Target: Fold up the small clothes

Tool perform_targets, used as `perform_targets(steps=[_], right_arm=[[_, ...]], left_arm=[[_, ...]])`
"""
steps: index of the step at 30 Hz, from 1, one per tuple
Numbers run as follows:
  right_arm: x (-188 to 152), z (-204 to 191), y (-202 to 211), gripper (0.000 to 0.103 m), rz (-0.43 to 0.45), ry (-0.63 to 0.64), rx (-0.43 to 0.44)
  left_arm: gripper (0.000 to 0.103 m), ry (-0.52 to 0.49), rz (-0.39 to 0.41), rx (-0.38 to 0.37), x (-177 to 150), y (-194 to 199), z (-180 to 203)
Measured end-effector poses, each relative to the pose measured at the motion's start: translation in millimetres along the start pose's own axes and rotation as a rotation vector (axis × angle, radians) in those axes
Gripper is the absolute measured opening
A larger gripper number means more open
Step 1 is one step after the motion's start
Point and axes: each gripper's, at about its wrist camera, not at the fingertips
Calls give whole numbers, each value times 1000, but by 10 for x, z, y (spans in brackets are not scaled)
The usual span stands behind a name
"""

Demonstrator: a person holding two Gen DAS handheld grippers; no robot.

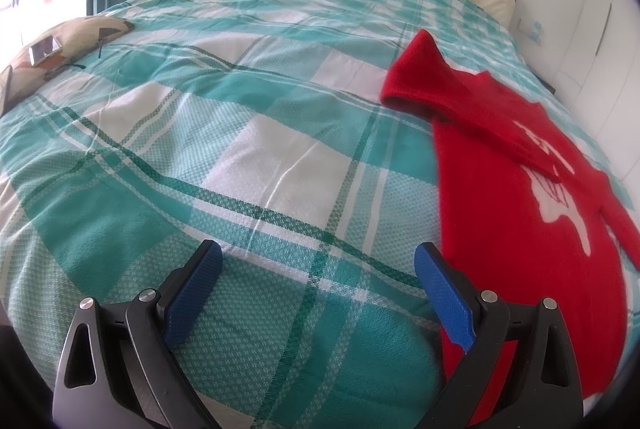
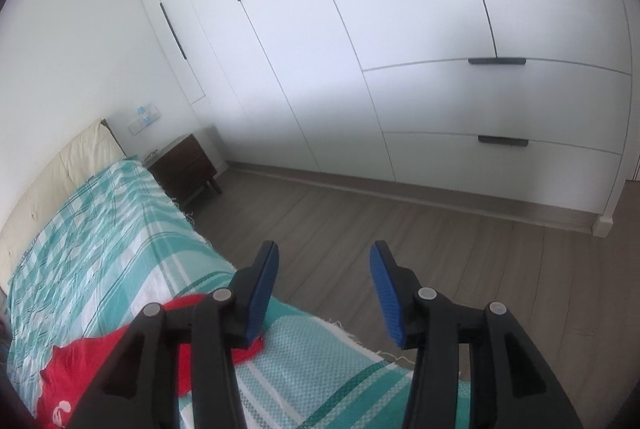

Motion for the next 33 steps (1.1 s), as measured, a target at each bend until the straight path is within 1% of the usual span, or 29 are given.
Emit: perform_targets(steps=[2, 4, 7, 10, 11, 15, 19, 30, 33], right_arm=[[-13, -48, 135, 53, 31, 27, 25], [-59, -132, 245, 56, 56, 63, 49], [-154, -266, 410, 57, 85, 130, 91], [-268, -408, 523, 63, 109, 203, 128], [-306, -455, 547, 65, 116, 227, 136], [-437, -617, 568, 66, 111, 305, 165], [-518, -669, 526, 66, 83, 328, 175], [-543, -660, 454, 66, 41, 324, 183], [-560, -680, 460, 66, 43, 336, 185]], left_arm=[[98, -4, -3, 2, -2, -9, 4], [98, -8, -6, 5, -3, -14, 13], [98, -8, -7, 5, -5, -15, 13], [98, -9, -8, 6, -4, -18, 19], [98, -10, -9, 7, -5, -21, 19], [99, -13, -13, 8, -5, -30, 23], [99, -13, -13, 8, -4, -32, 28], [100, -32, -26, 20, -2, -61, 57], [100, -25, -23, 7, 7, -30, 42]])
Point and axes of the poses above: each gripper's, at about its wrist camera, not at the fingertips, and y roughly against the way its jaws point, z to its right, x to its top, and after that the axes turned 14 degrees about -y, right-handed
